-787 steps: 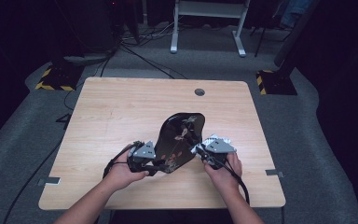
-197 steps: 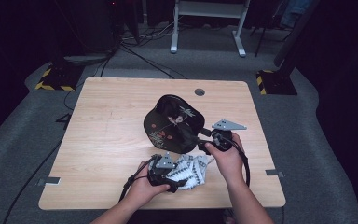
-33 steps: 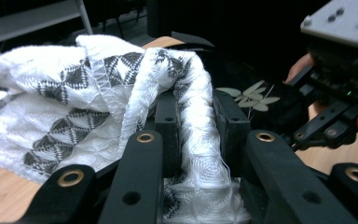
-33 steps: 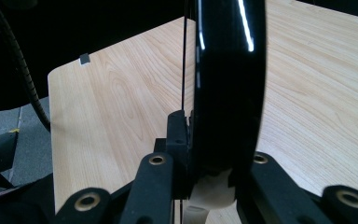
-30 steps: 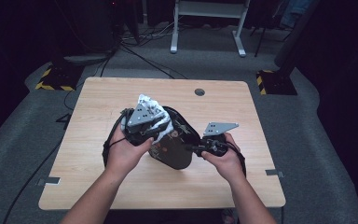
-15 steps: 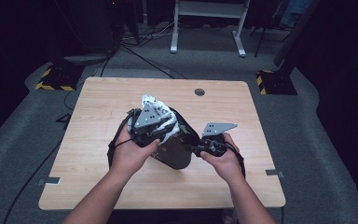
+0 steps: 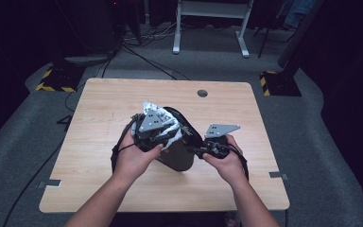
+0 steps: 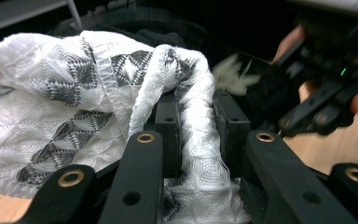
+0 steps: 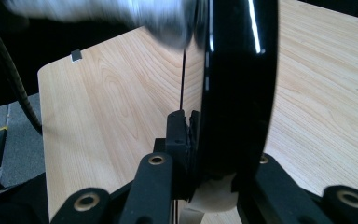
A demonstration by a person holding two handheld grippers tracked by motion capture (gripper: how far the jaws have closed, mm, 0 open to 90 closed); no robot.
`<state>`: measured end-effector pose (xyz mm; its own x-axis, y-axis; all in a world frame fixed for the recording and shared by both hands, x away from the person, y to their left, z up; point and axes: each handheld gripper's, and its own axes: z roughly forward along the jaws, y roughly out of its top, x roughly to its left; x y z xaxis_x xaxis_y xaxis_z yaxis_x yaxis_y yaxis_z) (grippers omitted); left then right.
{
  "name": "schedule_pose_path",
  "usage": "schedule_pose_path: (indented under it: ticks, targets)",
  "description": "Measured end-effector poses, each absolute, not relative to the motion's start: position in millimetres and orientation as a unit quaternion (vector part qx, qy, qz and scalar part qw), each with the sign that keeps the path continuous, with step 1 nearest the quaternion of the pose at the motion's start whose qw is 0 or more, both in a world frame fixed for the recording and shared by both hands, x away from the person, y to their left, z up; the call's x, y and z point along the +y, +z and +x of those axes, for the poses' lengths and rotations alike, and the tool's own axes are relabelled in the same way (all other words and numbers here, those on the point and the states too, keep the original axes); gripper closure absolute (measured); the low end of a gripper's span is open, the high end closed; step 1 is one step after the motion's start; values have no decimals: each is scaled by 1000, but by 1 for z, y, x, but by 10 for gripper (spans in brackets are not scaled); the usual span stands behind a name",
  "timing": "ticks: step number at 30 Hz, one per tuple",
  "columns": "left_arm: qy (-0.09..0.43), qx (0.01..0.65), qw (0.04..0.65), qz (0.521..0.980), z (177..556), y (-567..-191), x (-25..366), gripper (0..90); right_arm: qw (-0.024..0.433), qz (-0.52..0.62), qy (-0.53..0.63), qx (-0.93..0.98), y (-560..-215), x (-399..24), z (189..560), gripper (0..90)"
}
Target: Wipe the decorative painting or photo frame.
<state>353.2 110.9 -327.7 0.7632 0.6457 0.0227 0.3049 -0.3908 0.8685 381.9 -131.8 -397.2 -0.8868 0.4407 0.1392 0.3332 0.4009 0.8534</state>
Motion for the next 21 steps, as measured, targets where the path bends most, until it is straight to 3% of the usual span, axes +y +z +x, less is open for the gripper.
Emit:
schedule_pose_path:
  ticks: [5,15,21]
  targets:
    - [189,288,472,812,354,-318,111,752,55,228,496,836,-397,-132,382,803]
    - [171,310,463,813,359,-348,124,753,55,232,496,835,-397,-132,382,801]
    - [175,306,461,814,361,-335,123,752,57,232,494,836,-397,-131,382,802]
